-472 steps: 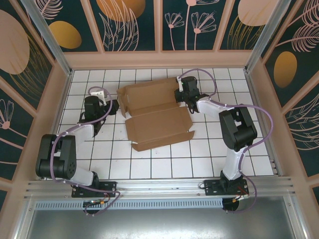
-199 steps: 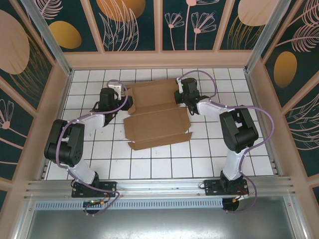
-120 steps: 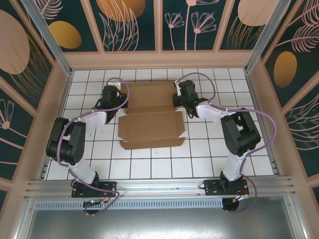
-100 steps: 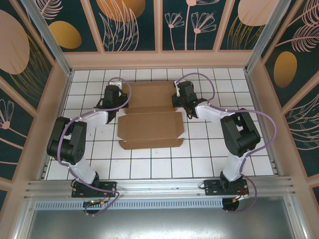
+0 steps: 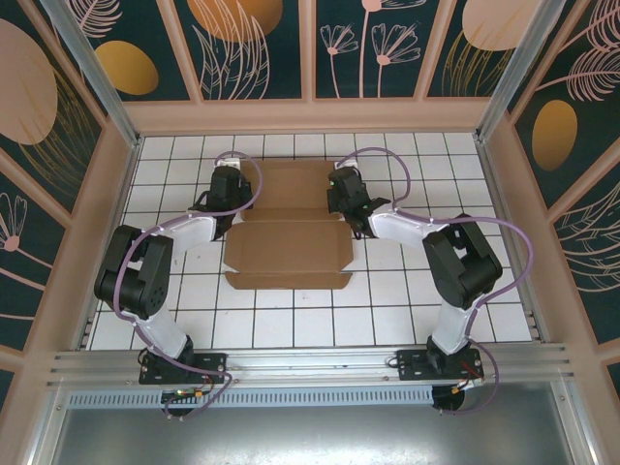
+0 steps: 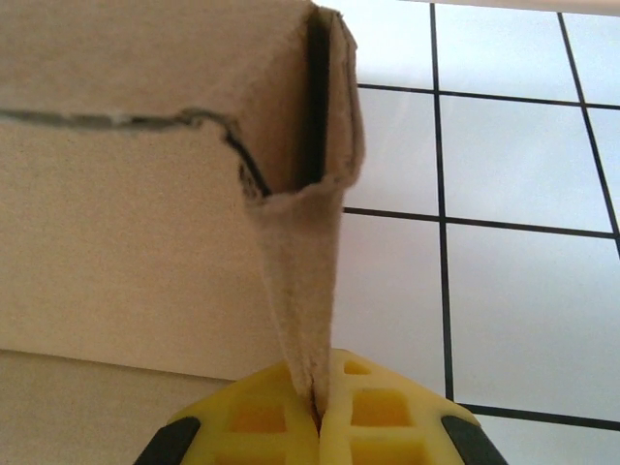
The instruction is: Fold the paper box
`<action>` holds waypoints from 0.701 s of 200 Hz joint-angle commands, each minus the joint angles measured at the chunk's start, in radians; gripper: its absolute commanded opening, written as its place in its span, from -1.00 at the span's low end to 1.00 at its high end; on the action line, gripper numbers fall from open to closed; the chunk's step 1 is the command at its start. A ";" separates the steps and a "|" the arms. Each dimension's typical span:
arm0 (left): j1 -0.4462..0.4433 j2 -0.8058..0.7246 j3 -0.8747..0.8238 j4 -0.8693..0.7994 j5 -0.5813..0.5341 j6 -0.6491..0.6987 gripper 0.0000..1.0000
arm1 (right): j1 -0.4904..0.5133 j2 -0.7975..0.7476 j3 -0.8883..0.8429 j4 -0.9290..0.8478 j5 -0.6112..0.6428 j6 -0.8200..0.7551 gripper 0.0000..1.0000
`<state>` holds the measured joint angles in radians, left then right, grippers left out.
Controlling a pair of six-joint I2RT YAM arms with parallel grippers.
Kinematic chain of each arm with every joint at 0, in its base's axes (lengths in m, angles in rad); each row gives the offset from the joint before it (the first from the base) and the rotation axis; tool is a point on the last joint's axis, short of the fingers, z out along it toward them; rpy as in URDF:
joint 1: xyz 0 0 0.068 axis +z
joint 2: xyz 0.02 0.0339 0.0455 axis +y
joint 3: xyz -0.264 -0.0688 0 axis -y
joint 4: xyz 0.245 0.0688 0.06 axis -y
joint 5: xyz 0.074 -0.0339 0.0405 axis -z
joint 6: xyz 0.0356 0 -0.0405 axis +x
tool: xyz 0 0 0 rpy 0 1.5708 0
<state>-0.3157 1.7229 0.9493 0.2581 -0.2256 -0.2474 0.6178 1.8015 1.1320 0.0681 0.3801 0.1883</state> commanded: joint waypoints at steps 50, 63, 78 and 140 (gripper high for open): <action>0.010 -0.003 -0.055 0.044 -0.101 -0.064 -1.00 | 0.007 -0.024 -0.039 0.008 0.167 0.070 -1.00; 0.010 -0.003 -0.063 0.054 -0.095 -0.069 -1.00 | 0.007 -0.026 -0.052 0.033 0.153 0.064 -1.00; 0.010 -0.003 -0.069 0.059 -0.082 -0.087 -1.00 | 0.008 -0.029 -0.070 0.063 0.143 0.051 -1.00; 0.012 -0.204 -0.231 0.249 0.060 -0.196 0.24 | -0.008 -0.073 -0.179 0.208 0.158 0.005 -0.99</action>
<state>-0.3176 1.6112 0.7734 0.3965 -0.2077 -0.3721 0.6346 1.7657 0.9951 0.2348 0.4557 0.2092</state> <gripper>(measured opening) 0.567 0.053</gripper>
